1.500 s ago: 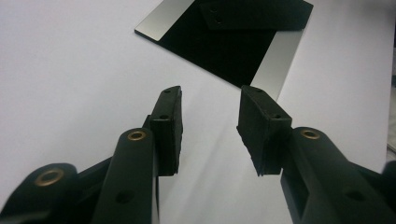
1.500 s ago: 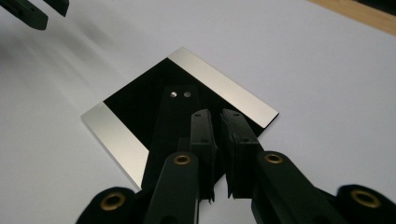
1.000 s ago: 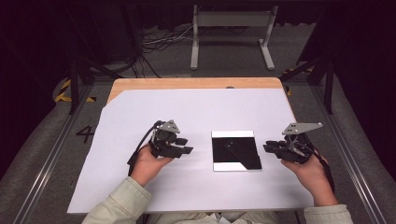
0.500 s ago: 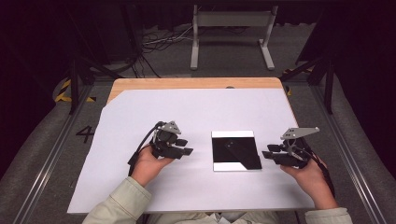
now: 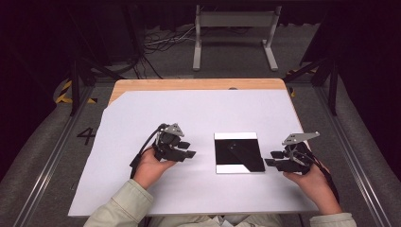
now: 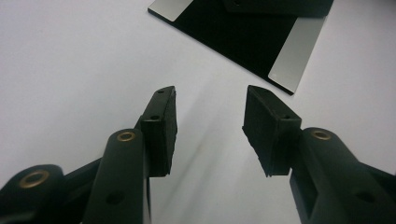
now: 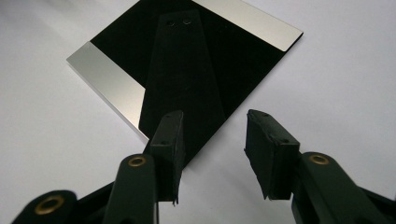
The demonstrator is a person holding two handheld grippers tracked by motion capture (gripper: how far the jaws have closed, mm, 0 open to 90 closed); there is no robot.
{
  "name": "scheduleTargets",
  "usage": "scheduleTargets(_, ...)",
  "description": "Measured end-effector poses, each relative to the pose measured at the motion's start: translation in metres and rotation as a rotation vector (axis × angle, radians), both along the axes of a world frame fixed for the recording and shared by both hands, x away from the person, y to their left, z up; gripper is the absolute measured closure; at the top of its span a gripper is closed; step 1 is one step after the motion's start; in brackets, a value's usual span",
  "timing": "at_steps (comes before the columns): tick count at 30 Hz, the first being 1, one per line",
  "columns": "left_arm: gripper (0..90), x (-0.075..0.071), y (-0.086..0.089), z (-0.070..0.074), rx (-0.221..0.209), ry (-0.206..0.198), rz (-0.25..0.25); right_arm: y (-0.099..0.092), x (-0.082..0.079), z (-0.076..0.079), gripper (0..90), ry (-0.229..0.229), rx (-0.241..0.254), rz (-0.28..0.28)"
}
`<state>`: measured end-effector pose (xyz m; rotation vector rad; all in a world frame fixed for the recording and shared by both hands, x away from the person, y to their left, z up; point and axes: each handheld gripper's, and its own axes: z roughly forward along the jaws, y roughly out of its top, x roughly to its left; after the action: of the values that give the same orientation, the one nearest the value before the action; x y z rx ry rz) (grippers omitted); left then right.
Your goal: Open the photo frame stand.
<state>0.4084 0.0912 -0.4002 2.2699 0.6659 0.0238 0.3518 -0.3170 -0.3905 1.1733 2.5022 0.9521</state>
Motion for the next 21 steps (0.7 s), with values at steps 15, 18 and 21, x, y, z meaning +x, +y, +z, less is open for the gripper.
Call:
scheduleTargets(15, 54.4, 0.001, 0.0, -0.001, 0.002, 0.005, 0.001, 0.009, -0.002, -0.017, 54.2, 0.076, -0.057, 0.044)
scheduleTargets(18, 54.3, 0.001, 0.0, -0.001, 0.001, 0.009, 0.001, 0.011, -0.001, -0.019, 54.2, 0.091, -0.064, 0.053)
scheduleTargets(21, 54.2, 0.001, 0.0, -0.001, 0.004, 0.008, -0.002, 0.012, -0.001, -0.021, 53.8, 0.098, -0.075, 0.061)
